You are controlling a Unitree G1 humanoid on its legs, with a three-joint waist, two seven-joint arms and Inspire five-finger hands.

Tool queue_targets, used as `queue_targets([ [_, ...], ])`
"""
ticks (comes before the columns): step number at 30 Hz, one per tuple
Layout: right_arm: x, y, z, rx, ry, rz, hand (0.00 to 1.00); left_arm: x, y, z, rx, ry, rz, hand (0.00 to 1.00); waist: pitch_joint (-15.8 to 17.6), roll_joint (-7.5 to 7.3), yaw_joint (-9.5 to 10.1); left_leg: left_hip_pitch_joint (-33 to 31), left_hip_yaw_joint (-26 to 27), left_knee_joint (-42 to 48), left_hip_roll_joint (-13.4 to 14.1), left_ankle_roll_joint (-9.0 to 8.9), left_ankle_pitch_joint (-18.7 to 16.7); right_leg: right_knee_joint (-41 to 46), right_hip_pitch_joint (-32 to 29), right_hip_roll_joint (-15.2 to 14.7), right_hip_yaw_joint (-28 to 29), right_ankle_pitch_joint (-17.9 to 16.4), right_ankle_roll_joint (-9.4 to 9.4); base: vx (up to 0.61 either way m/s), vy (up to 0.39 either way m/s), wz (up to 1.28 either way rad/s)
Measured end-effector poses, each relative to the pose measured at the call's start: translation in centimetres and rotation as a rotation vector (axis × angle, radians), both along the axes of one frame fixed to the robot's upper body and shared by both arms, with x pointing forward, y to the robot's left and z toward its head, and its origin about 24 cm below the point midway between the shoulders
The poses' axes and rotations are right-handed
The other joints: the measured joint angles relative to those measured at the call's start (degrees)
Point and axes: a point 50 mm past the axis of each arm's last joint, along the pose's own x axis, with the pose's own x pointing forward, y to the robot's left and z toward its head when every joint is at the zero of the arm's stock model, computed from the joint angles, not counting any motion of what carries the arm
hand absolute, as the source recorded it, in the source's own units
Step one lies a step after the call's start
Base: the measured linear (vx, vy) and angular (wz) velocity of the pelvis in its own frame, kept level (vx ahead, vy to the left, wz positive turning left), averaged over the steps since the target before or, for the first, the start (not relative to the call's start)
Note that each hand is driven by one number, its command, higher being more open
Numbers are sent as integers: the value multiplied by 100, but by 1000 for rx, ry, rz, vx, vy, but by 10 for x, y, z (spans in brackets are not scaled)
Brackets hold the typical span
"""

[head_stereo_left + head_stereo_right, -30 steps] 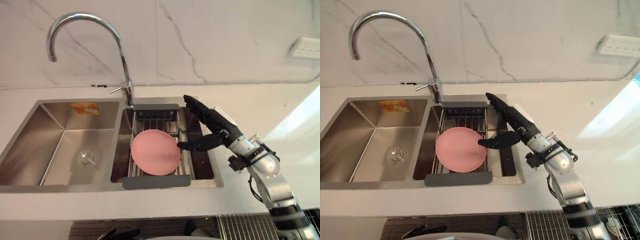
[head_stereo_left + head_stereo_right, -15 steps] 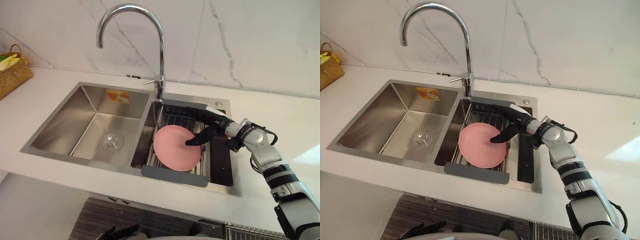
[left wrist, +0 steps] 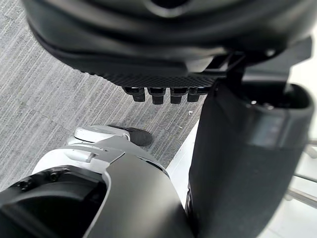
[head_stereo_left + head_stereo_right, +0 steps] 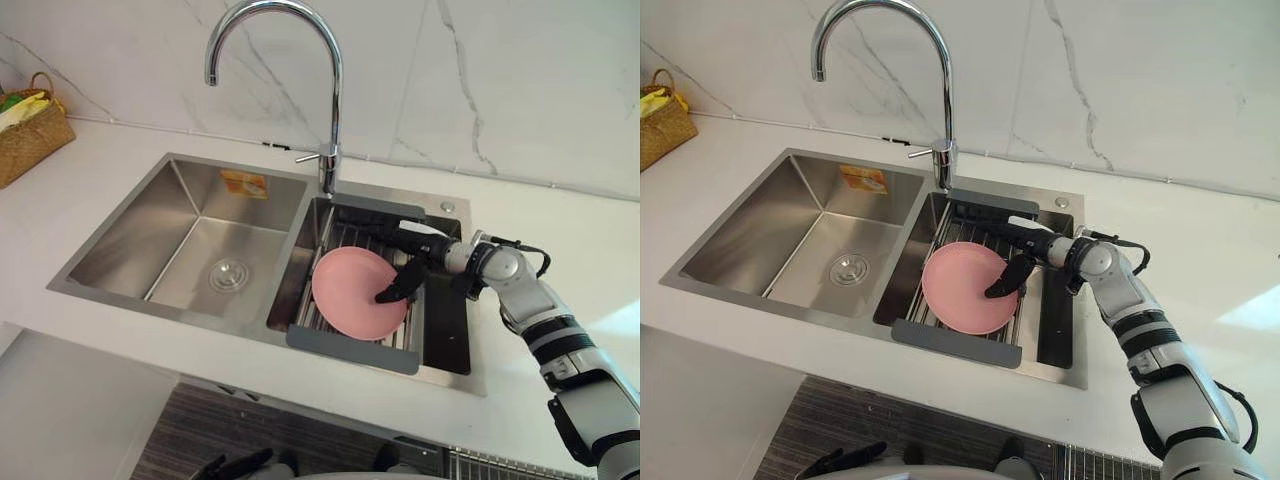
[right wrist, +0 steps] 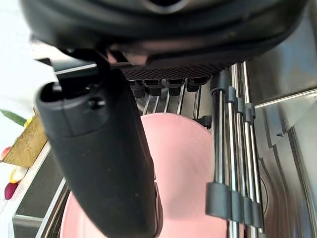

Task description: Walk over to the sink, pick up the cup, carry it to the dishwasher, place the cup inside the dishwasher, then close the dishwasher door

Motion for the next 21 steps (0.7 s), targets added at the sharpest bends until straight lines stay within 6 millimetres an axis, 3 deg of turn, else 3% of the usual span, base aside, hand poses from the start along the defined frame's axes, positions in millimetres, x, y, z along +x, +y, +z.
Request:
queue_targets([
  [20,-5,24,6,-38,67,151,100,6,3,4,-1,-33,-12,100,189,-44,14,-16,-8,18,-1,-4,0,2,0,-10,1,-1,0,0,0,0],
  [21,-5,24,6,-39,74,148,0,6,3,4,-1,-33,-12,100,189,-44,16,-17,-8,18,-1,-4,0,2,0,-10,1,-1,0,0,0,0],
])
